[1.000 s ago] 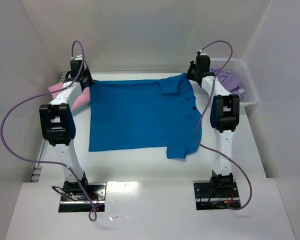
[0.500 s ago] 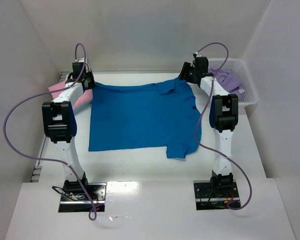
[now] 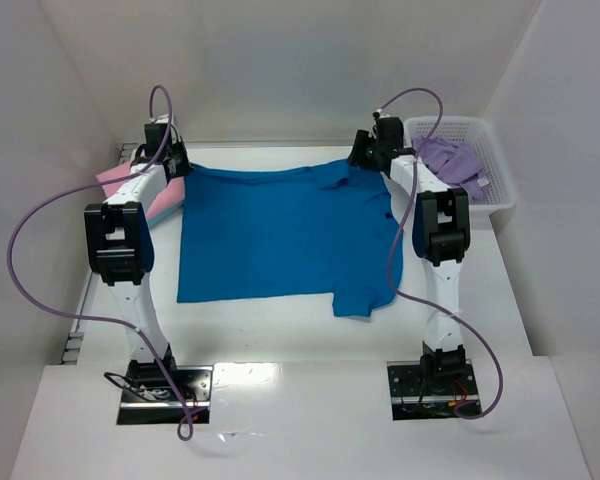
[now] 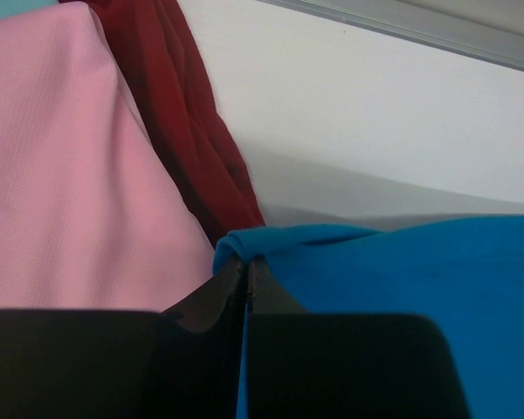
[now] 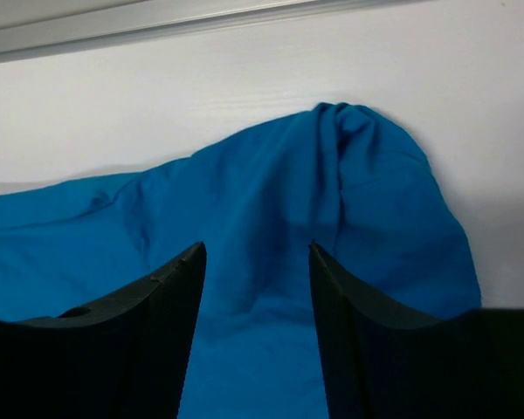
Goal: Fold and stack the t-shirts
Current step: Flatten out the tshirt, then grap the side of the flattened tshirt furthest away from the robot with both arms, then fold the flattened tshirt in 1/3 of the way
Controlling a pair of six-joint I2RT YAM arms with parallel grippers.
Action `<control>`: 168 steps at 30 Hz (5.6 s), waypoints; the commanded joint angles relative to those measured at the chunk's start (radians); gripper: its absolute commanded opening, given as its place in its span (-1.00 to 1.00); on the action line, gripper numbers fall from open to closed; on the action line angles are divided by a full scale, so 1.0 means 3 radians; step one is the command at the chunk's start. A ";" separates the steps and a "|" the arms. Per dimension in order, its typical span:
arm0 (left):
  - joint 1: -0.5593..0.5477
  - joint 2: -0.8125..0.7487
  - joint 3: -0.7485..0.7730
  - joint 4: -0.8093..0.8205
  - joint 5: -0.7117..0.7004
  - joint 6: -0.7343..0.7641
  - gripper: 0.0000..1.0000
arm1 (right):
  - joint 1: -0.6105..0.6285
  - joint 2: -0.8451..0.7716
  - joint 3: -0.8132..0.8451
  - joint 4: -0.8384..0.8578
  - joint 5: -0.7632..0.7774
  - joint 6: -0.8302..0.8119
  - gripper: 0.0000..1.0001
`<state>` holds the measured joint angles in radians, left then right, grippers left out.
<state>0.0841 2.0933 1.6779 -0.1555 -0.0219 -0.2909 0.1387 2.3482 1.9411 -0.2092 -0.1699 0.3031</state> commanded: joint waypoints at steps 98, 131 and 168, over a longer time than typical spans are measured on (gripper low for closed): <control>0.0236 -0.1083 -0.1298 -0.0448 0.0319 0.0024 -1.00 | -0.0150 -0.2336 -0.2058 -0.0775 -0.0001 0.0549 -1.00; 0.0236 -0.1159 -0.1379 -0.0740 0.0293 -0.0043 -1.00 | -0.0074 -0.2146 -0.2554 -0.0750 0.0132 0.0386 -1.00; -0.1180 -0.0542 -0.0486 0.0171 0.1397 0.0075 0.58 | 0.0028 -0.1451 -0.1531 -0.0304 -0.0185 0.0324 0.15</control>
<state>-0.2493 1.8343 1.4593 -0.1333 0.3836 -0.3080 0.1093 1.9083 1.4090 -0.3447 -0.1818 0.4065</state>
